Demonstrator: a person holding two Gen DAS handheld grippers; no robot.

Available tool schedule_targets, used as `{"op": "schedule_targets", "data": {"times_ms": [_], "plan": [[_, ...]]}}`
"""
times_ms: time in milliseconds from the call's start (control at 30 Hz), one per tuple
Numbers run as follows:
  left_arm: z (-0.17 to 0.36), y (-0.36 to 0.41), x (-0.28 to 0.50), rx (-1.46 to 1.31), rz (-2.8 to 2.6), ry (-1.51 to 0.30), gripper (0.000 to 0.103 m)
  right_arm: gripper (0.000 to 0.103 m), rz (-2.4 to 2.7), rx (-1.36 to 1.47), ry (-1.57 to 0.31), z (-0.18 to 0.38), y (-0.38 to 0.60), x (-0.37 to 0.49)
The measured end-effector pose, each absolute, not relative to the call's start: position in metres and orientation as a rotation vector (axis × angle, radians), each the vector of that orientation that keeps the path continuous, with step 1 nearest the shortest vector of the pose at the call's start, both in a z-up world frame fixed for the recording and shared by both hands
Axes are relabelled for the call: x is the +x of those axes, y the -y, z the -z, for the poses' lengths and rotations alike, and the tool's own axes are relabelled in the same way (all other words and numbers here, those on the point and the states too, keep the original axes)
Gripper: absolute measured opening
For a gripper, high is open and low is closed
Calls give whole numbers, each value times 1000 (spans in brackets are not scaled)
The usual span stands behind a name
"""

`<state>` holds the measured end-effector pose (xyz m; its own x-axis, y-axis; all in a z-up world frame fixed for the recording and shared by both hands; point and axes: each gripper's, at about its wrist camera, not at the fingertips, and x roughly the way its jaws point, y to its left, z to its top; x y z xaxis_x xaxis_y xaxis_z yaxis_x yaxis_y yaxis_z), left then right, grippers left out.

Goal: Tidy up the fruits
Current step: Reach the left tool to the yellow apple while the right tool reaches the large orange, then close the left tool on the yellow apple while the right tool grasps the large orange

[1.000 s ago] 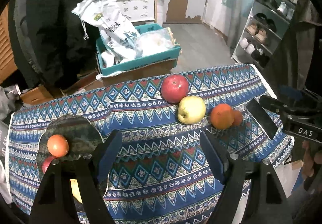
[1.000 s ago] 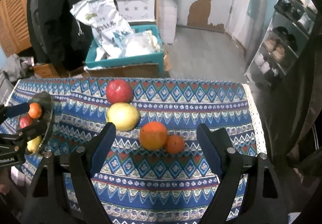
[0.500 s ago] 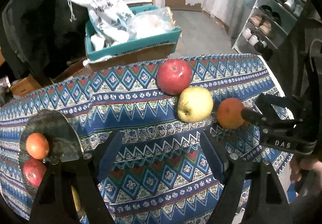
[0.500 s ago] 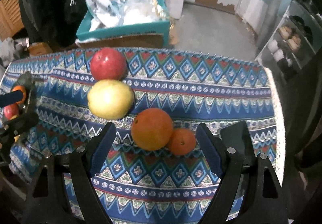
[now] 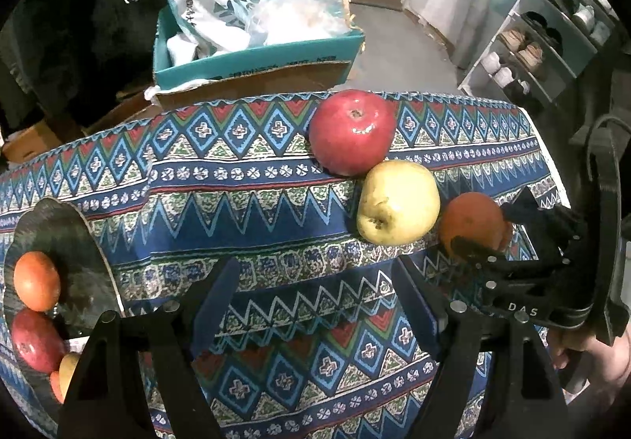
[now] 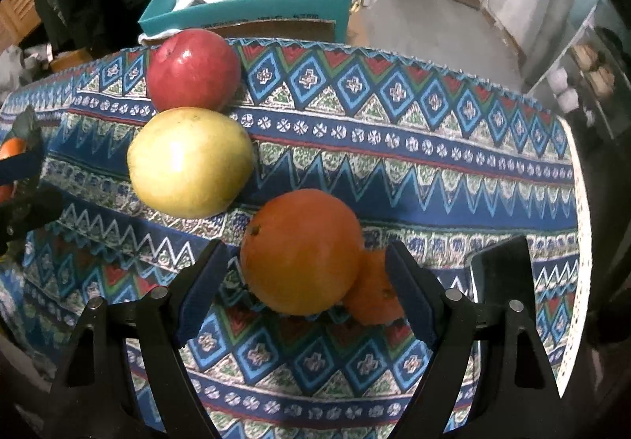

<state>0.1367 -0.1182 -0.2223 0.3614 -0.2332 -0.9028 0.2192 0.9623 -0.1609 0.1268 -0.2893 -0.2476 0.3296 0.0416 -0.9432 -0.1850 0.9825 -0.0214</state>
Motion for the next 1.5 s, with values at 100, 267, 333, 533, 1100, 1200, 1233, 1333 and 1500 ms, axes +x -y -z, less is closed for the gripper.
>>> {"op": "schedule_targets", "data": {"times_ms": [100, 267, 333, 533, 1100, 1200, 1233, 1333, 1500], "plan": [[225, 123, 141, -24, 309, -1173, 81, 82, -158, -141, -1235, 251, 287, 129], [227, 133, 149, -47, 334, -1188, 81, 69, -163, -214, -1247, 262, 275, 132], [227, 136, 151, -45, 342, -1189, 81, 68, -166, -216, -1241, 263, 274, 132], [231, 151, 158, -35, 378, -1202, 81, 66, -158, -93, -1227, 254, 295, 133], [261, 192, 180, -11, 416, -1264, 81, 66, -52, 101, -1150, 229, 346, 137], [265, 197, 185, -17, 414, -1273, 81, 66, -47, 122, -1147, 228, 350, 135], [266, 198, 186, -21, 414, -1274, 81, 66, -44, 124, -1146, 228, 351, 135], [270, 200, 188, -19, 407, -1278, 79, 66, -44, 130, -1145, 228, 351, 134], [276, 203, 189, -19, 416, -1286, 73, 66, -47, 132, -1145, 228, 351, 133]]}}
